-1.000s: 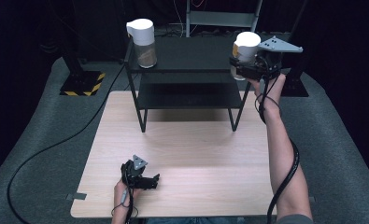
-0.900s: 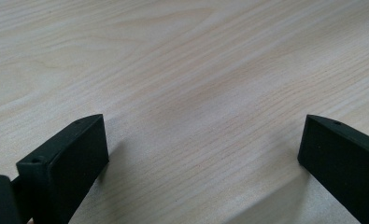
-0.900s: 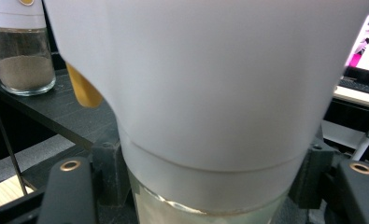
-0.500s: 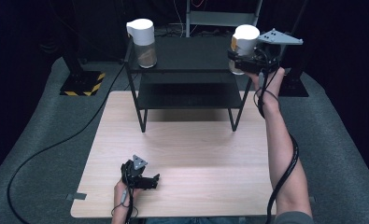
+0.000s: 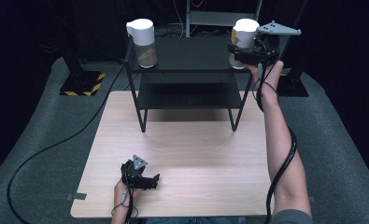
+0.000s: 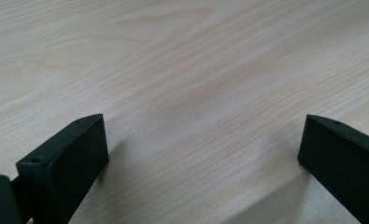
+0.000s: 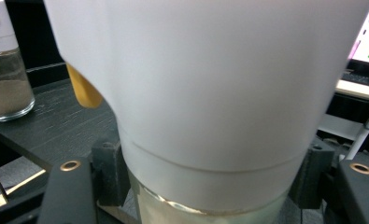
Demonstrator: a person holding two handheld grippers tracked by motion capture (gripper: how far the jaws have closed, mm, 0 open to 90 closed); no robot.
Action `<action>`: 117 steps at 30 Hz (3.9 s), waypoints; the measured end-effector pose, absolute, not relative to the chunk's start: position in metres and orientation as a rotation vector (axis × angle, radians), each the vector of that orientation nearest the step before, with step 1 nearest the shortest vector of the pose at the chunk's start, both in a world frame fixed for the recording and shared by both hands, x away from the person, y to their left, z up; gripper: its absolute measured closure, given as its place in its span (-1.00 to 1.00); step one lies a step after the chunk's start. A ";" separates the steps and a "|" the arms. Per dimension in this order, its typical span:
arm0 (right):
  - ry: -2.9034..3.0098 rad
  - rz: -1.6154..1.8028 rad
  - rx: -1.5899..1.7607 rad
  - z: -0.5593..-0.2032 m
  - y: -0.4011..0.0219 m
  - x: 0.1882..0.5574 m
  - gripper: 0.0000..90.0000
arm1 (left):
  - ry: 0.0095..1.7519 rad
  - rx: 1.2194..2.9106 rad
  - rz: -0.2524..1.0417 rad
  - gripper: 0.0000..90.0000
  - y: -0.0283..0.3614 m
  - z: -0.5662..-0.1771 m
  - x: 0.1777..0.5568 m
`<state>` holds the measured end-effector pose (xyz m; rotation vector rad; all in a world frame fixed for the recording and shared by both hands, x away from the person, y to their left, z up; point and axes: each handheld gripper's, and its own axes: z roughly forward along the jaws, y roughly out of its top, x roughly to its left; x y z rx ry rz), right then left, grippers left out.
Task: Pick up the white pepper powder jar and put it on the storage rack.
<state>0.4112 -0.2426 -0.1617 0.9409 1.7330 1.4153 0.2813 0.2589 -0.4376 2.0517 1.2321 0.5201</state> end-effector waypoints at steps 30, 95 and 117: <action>1.736 1.414 0.991 -0.174 -0.248 0.433 -0.33 | 1.229 2.054 0.523 -0.97 0.259 -0.438 0.281; 2.332 0.905 0.993 -0.280 -0.274 0.355 -1.00 | 1.232 2.054 0.520 -0.97 0.259 -0.437 0.282; 2.127 1.025 1.251 -0.435 -0.301 0.276 -1.00 | 1.237 2.052 0.524 -0.98 0.258 -0.437 0.282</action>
